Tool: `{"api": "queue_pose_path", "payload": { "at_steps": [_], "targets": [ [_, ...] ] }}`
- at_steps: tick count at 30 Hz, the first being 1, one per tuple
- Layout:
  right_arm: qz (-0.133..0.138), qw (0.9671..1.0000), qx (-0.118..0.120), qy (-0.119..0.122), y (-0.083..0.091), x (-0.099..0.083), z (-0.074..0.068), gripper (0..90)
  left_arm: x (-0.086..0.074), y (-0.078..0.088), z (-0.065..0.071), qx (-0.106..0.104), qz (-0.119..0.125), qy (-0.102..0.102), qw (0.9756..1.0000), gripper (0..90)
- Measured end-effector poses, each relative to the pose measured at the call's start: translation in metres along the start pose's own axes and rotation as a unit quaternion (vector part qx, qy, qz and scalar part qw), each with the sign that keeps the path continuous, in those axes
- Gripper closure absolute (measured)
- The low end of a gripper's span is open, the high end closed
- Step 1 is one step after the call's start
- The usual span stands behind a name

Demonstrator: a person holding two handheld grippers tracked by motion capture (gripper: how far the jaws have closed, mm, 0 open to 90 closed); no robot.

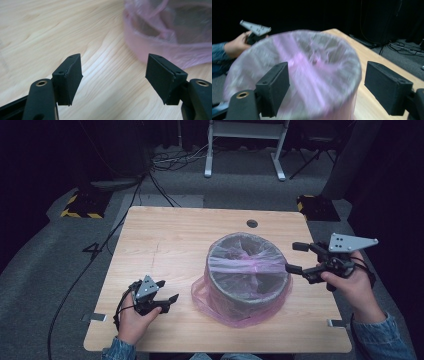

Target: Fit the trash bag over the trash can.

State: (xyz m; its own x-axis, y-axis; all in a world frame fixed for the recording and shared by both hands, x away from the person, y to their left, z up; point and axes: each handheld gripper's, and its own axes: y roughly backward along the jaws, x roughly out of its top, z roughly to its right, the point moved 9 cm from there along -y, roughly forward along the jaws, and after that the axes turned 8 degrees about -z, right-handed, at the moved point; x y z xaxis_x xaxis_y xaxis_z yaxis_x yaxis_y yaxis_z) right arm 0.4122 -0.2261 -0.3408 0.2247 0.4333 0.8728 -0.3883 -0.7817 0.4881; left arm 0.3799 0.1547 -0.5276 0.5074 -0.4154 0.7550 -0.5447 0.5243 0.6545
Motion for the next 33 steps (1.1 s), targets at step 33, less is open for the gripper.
{"api": "queue_pose_path", "payload": {
  "at_steps": [33],
  "targets": [
    [-0.058,0.9982,0.008,0.006,-0.115,0.069,-0.024,21.9,-0.040,-0.010,-0.035,0.078,-0.084,0.064,0.9913,27.4]
  ]
}}
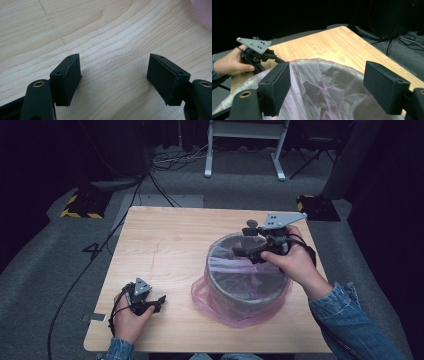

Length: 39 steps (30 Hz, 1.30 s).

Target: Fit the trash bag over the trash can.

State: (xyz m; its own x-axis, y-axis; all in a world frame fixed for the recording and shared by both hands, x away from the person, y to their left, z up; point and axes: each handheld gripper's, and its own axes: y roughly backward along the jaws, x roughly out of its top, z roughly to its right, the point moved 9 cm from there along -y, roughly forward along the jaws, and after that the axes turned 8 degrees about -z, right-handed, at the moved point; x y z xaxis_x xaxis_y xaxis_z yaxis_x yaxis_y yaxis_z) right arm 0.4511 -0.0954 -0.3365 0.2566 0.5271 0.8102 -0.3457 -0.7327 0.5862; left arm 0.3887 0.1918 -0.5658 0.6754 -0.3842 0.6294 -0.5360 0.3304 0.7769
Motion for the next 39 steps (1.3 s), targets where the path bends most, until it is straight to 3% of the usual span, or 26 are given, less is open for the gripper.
{"api": "queue_pose_path", "payload": {
  "at_steps": [13,22,25,27,31,33,37,39],
  "targets": [
    [-0.038,0.9991,0.019,0.005,-0.040,-0.014,-0.007,22.8,0.001,-0.001,0.000,0.000,-0.002,0.000,1.0000,25.7],
    [-0.112,0.9936,0.007,0.005,-0.062,-0.042,0.003,20.8,0.001,-0.001,0.000,-0.002,-0.002,0.000,1.0000,25.0],
    [-0.138,0.9904,0.008,0.006,-0.068,-0.049,0.004,20.9,0.001,-0.001,0.000,-0.002,-0.002,0.000,1.0000,24.8],
    [-0.160,0.9871,0.010,0.012,-0.072,-0.055,0.003,22.5,0.001,-0.001,0.000,-0.002,-0.003,-0.001,1.0000,24.7],
    [-0.207,0.9772,0.021,0.042,-0.078,-0.067,0.001,25.4,0.001,-0.001,0.000,-0.002,-0.002,-0.001,1.0000,24.6],
    [-0.217,0.9750,0.016,0.045,-0.080,-0.070,0.002,25.2,0.001,-0.001,0.000,-0.002,-0.002,-0.001,1.0000,24.5],
    [-0.245,0.9693,0.017,0.019,-0.085,-0.084,0.003,19.8,0.001,-0.001,0.000,-0.001,-0.003,-0.003,1.0000,24.5],
    [-0.256,0.9664,0.018,0.018,-0.087,-0.089,0.003,18.0,0.001,-0.001,0.000,-0.002,-0.002,-0.002,1.0000,24.5]
  ]
}}
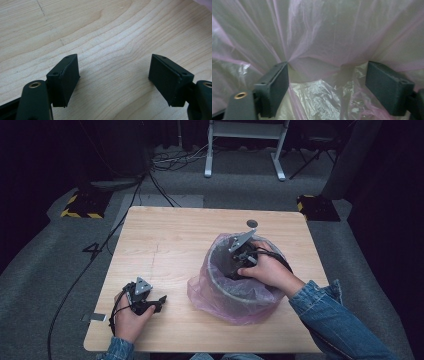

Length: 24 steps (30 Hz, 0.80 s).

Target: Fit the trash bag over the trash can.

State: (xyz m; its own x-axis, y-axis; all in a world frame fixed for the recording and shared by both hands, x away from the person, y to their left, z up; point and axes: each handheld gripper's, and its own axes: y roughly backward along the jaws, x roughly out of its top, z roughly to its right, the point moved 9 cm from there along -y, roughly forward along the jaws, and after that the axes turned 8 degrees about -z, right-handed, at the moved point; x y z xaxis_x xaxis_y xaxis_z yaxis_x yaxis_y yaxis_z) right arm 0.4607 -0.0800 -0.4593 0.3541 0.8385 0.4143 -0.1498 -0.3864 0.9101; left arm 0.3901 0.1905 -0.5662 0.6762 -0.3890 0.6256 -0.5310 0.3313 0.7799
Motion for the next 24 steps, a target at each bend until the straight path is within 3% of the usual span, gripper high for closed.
{"api": "queue_pose_path", "payload": {
  "at_steps": [6,9,12,16,20,24],
  "targets": [
    [-0.044,0.9990,0.006,0.003,-0.016,-0.008,-0.007,17.6,0.000,0.000,0.000,0.001,-0.001,0.001,1.0000,24.1],
    [-0.037,0.9993,0.010,0.000,-0.012,-0.005,-0.008,20.6,0.000,0.000,0.000,0.001,-0.001,0.001,1.0000,24.1],
    [-0.005,0.9998,0.021,-0.002,0.009,0.004,-0.011,23.4,0.000,0.000,0.000,0.001,-0.001,0.001,1.0000,24.0],
    [0.066,0.9977,0.015,0.009,0.054,0.022,-0.014,25.2,0.001,-0.001,0.000,0.001,-0.001,0.002,1.0000,23.8],
    [0.103,0.9945,0.002,0.014,0.088,0.027,-0.019,26.3,0.001,-0.001,0.000,0.002,-0.001,0.002,1.0000,23.8],
    [0.115,0.9928,-0.005,0.032,0.116,0.018,-0.026,26.2,0.001,-0.001,0.001,0.002,0.000,0.003,1.0000,23.6]
  ]
}}
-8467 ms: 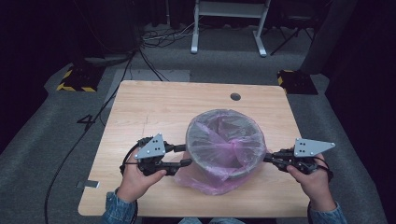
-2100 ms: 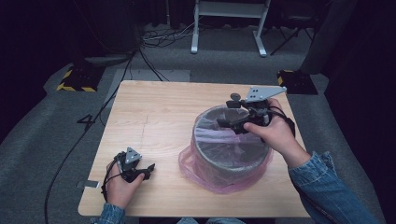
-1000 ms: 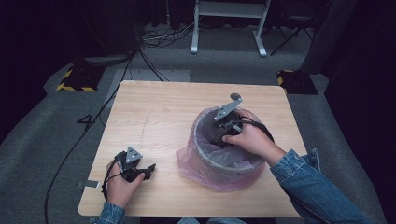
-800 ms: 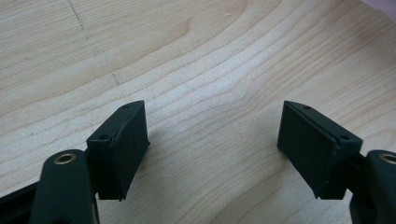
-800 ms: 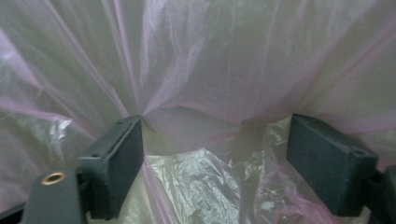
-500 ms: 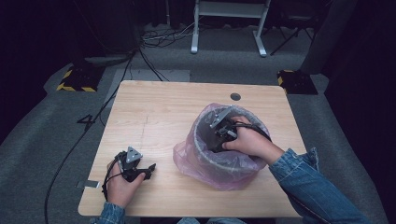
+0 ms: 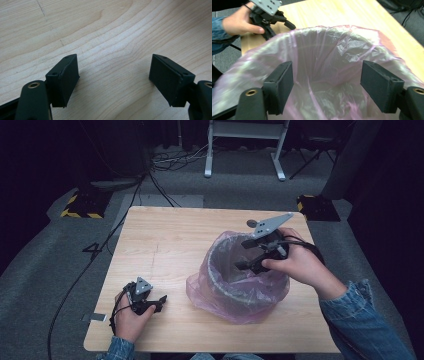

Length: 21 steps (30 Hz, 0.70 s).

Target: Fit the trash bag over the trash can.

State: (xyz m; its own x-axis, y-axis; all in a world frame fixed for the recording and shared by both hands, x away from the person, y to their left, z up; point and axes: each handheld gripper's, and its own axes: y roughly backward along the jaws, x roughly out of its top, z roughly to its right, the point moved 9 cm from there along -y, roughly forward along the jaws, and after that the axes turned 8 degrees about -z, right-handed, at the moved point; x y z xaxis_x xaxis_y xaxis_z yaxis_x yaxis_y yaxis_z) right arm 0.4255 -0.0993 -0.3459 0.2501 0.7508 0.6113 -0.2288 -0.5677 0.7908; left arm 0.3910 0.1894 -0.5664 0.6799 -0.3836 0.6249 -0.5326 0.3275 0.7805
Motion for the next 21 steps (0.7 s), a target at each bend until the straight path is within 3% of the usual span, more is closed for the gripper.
{"api": "queue_pose_path", "payload": {
  "at_steps": [3,11,16,21],
  "targets": [
    [0.007,1.0000,-0.003,0.004,0.016,-0.004,-0.007,26.4,0.000,0.000,0.000,0.000,-0.001,-0.001,1.0000,23.4],
    [-0.019,0.9994,-0.004,0.028,0.036,-0.025,-0.027,27.3,0.001,-0.001,0.000,0.004,-0.001,0.002,1.0000,22.6],
    [-0.034,0.9987,0.004,0.038,0.035,-0.032,-0.032,27.3,0.001,-0.001,0.000,0.004,-0.001,0.001,1.0000,22.2],
    [-0.060,0.9970,0.011,0.048,0.016,-0.035,-0.030,27.4,0.002,-0.002,0.000,0.004,-0.001,0.002,1.0000,22.0]
  ]
}}
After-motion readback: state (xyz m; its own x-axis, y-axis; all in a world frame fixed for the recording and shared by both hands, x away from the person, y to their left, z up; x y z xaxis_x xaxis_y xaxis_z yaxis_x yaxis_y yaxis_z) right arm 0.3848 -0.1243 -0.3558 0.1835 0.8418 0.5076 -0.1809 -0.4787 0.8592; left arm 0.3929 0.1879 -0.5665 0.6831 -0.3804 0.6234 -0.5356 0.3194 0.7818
